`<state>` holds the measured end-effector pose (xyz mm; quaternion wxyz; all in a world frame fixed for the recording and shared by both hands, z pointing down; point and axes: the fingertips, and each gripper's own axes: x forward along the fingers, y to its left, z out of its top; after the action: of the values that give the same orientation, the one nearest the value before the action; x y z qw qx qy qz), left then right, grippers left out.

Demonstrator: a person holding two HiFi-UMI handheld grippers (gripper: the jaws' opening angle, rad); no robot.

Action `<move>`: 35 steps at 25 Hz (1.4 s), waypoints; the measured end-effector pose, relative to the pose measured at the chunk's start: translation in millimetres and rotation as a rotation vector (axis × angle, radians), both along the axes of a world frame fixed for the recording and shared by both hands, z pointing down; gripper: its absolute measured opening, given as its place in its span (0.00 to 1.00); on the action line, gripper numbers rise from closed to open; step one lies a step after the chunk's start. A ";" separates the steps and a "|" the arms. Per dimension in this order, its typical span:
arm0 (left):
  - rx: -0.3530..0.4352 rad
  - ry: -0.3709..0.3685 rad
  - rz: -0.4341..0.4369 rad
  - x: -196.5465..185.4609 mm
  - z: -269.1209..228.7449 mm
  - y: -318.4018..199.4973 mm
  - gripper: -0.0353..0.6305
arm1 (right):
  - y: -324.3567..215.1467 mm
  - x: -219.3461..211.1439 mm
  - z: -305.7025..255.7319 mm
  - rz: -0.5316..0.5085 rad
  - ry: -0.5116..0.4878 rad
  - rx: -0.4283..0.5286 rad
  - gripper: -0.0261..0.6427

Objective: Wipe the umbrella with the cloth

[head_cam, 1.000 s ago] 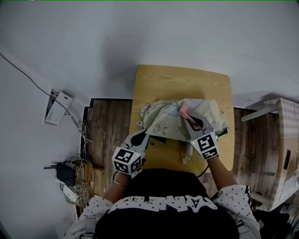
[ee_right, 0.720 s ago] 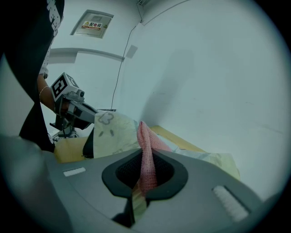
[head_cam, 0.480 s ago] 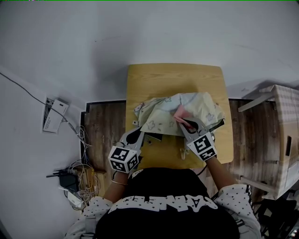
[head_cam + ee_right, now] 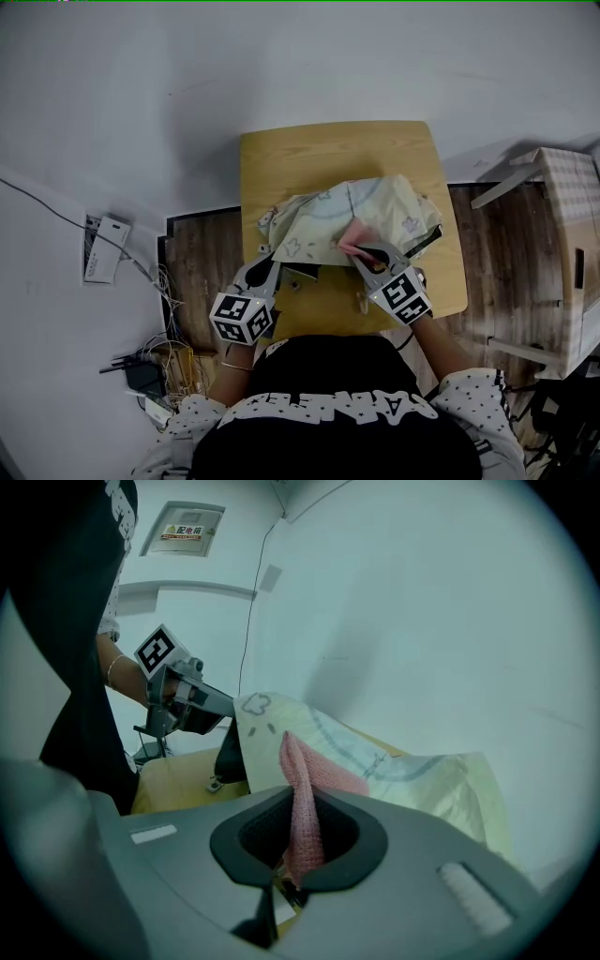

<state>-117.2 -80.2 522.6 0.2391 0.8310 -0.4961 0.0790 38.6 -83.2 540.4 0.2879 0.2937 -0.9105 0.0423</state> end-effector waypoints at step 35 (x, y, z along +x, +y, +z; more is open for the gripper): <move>-0.010 -0.009 -0.044 2.1 3.3 -2.6 0.05 | -10.2 19.1 -56.0 -0.063 -0.110 0.155 0.09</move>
<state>-115.1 -82.8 525.9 0.2429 0.8181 -0.5151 0.0800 57.7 -93.5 484.3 0.2151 0.2835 -0.9343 -0.0216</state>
